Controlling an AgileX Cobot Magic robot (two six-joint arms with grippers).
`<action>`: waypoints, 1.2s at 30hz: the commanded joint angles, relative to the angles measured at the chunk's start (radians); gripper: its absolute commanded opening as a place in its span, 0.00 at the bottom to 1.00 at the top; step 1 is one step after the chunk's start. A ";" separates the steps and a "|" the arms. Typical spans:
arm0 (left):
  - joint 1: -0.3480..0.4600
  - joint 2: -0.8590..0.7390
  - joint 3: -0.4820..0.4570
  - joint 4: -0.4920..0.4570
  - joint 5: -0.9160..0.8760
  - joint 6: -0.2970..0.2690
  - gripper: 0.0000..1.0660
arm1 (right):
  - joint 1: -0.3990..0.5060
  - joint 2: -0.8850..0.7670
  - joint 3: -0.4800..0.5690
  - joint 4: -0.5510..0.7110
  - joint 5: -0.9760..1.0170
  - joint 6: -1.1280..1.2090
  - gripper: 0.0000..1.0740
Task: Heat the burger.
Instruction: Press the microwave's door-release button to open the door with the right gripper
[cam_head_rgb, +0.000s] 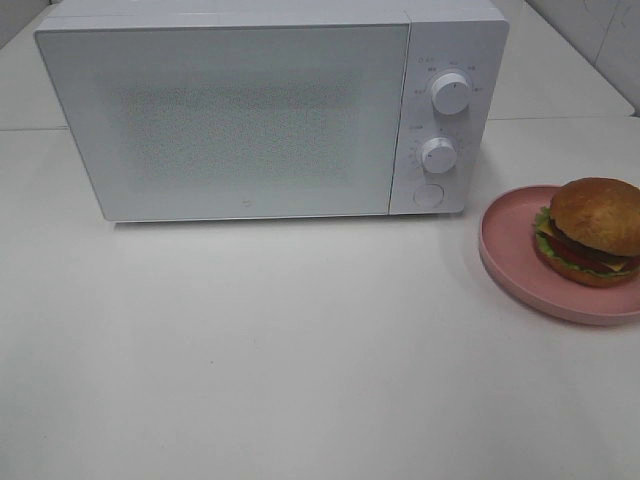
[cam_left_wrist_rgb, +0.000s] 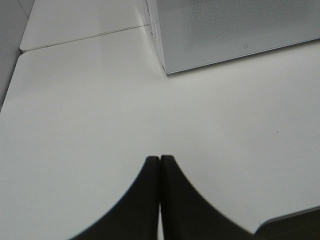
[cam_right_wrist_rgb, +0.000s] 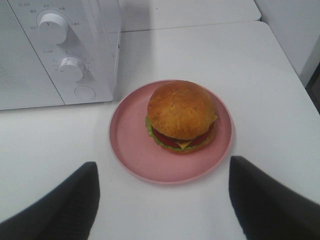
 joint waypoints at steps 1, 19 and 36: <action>0.001 -0.021 0.004 -0.004 -0.014 -0.001 0.00 | -0.006 0.084 -0.006 -0.003 -0.114 -0.013 0.64; 0.001 -0.021 0.004 -0.004 -0.014 -0.001 0.00 | -0.006 0.387 -0.006 -0.004 -0.423 -0.013 0.47; 0.001 -0.021 0.004 -0.004 -0.014 -0.001 0.00 | -0.003 0.569 -0.006 0.050 -0.619 0.063 0.12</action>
